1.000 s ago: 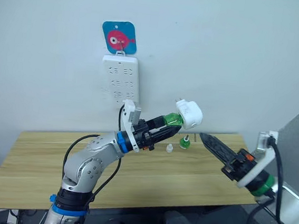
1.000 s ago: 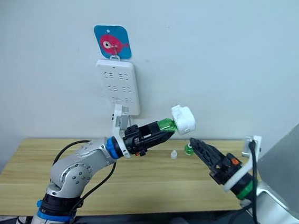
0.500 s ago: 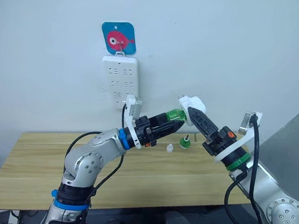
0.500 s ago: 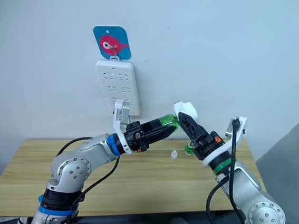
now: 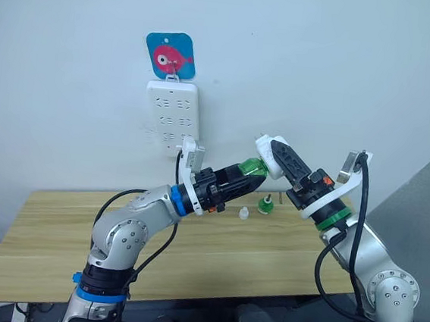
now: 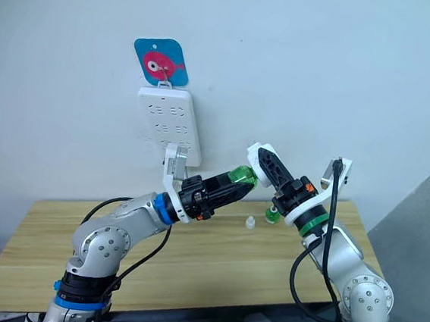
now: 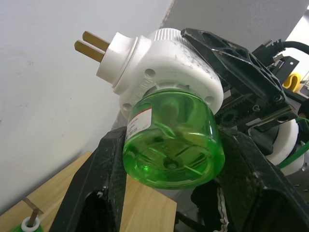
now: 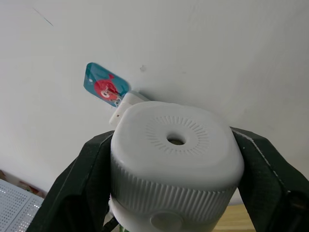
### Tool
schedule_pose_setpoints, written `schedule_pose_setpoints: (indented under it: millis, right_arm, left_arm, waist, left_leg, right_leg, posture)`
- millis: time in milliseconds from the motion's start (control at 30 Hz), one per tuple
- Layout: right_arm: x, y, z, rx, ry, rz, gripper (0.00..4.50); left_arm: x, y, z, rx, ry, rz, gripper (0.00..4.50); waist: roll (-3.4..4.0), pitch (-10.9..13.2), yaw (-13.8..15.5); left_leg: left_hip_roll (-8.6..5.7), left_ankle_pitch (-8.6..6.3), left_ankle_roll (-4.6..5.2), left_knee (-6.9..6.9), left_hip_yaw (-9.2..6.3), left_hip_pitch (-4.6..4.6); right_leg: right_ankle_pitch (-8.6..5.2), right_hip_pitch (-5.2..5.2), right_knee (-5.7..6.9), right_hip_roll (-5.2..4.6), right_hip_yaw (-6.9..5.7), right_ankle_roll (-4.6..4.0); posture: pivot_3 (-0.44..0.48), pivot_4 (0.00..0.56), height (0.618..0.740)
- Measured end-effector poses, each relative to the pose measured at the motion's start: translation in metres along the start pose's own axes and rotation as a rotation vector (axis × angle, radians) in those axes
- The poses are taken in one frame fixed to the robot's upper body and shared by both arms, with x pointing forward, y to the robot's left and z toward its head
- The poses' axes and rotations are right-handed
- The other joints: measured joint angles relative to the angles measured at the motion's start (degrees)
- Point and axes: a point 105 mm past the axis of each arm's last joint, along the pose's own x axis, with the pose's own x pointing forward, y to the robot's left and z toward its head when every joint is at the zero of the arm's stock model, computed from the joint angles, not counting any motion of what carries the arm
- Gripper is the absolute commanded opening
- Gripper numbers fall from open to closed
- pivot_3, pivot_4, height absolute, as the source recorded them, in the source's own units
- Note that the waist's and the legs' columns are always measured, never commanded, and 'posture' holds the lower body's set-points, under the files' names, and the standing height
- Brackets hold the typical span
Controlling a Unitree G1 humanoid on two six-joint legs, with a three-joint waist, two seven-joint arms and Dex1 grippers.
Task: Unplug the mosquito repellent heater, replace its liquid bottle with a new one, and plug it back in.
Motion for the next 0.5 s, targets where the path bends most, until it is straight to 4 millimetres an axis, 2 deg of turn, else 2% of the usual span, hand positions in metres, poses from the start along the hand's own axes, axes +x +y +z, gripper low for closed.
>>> schedule_pose_setpoints:
  millis: [133, 167, 333, 500]
  right_arm:
    - [0.001, 0.0, -0.001, 0.002, 0.003, -0.001, 3.15]
    - [0.002, 0.0, -0.001, 0.002, 0.005, 0.001, 3.14]
    - [0.005, 0.002, -0.006, -0.007, 0.029, 0.002, 3.09]
    - [0.005, 0.002, -0.004, -0.04, 0.024, -0.007, 3.09]
  left_arm:
    - [0.0, 0.002, -0.001, 0.035, 0.007, 0.012, 2.28]
    - [0.0, 0.002, -0.001, 0.047, 0.009, 0.019, 2.99]
    - [-0.004, 0.01, -0.001, 0.115, 0.034, 0.072, 4.49]
    - [-0.025, 0.018, -0.018, 0.13, 0.127, 0.125, 4.5]
  waist:
    - [-0.01, 0.0, 0.0]
    - [-0.01, -0.1, 0.0]
    - [0.0, -0.2, 0.1]
    - [0.01, -0.2, -0.1]
  left_leg:
    - [0.0, 0.0, 0.0, 0.01, 0.01, 0.0]
    - [0.0, 0.0, 0.0, 0.01, 0.02, 0.0]
    - [0.0, 0.0, 0.0, 0.0, 0.0, 0.0]
    - [0.02, 0.0, 0.0, -0.04, 0.02, 0.01]
  right_leg:
    - [0.0, 0.0, 0.0, 0.0, 0.02, 0.0]
    - [0.0, 0.0, 0.0, 0.0, 0.02, 0.0]
    - [0.0, 0.0, 0.0, 0.0, 0.01, 0.0]
    - [0.0, -0.06, 0.01, 0.01, 0.03, 0.0]
  posture:
    - [-0.215, 0.041, 0.735]
    - [-0.215, 0.041, 0.735]
    - [-0.213, 0.043, 0.735]
    - [-0.216, 0.047, 0.735]
